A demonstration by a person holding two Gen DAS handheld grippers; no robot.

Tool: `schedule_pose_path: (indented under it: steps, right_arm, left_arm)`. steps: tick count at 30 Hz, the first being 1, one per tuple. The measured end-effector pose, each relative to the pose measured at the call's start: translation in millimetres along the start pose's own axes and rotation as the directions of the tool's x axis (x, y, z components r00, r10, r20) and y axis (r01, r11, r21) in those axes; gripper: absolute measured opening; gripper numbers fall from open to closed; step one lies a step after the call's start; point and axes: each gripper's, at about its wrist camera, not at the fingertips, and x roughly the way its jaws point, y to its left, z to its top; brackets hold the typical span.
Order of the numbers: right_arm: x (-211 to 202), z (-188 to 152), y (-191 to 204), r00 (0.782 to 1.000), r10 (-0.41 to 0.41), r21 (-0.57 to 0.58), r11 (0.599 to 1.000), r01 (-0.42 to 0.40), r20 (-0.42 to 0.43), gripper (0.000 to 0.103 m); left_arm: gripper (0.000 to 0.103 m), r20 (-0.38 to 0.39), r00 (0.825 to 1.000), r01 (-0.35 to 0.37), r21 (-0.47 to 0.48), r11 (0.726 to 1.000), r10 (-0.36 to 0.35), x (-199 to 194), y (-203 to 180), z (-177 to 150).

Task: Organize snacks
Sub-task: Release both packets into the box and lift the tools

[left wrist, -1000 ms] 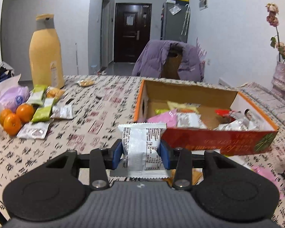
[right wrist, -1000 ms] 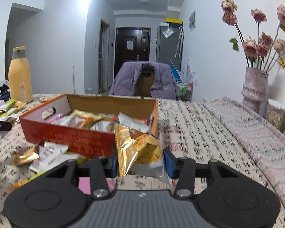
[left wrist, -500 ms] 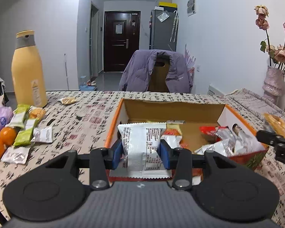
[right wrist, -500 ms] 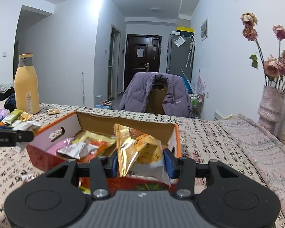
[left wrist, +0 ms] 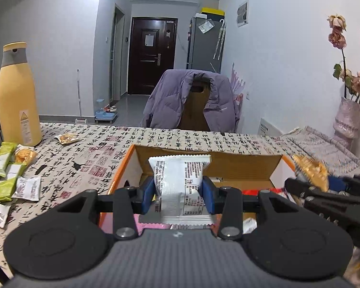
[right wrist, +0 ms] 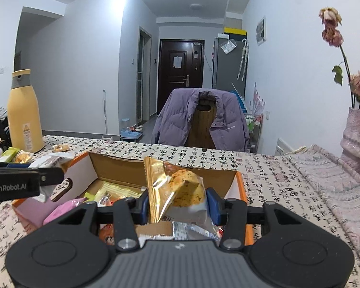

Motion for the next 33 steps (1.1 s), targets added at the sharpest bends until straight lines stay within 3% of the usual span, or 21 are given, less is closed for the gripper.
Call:
schedule_pose_path:
  steps: [12,14,16,17,19,20,33]
  right_arm:
    - [23,-20,-1,1.000,0.020,-0.021,1.000,-0.021,-0.019,0.047]
    - [23,-21,-1,1.000,0.013,-0.024,1.000,-0.013,-0.023,0.057]
    - [22,-22,-3,1.000,0.004,-0.017,1.000,-0.004,-0.018,0.088]
    - [21,-22,-4,1.000,-0.001,-0.013,1.000,0.000,-0.013,0.094]
    - [18,-23,-7,1.000,-0.005,0.000,1.000,0.005,-0.001,0.103]
    - [17,-23,-8,1.000,-0.005,0.007,1.000,0.005,0.002,0.103]
    - [6,-19,-17,0.999,0.014,0.066,0.998,-0.016,0.032,0.103]
  left_arm:
    - [0.042,0.003,1.000,0.020,0.021,1.000,-0.020,27,6,-19]
    - [0.047,0.021,1.000,0.021,0.027,0.999,-0.022,23,6,-21]
    - [0.064,0.035,0.999,0.020,0.026,0.999,-0.021,22,8,-22]
    - [0.080,0.044,0.999,0.016,0.018,1.000,-0.017,20,9,-21]
    - [0.093,0.070,0.998,0.007,0.002,1.000,-0.007,16,11,-21]
    - [0.103,0.079,0.997,0.002,-0.007,1.000,-0.002,15,12,-20]
    - [0.103,0.105,0.994,-0.008,-0.032,0.999,0.011,7,14,-16]
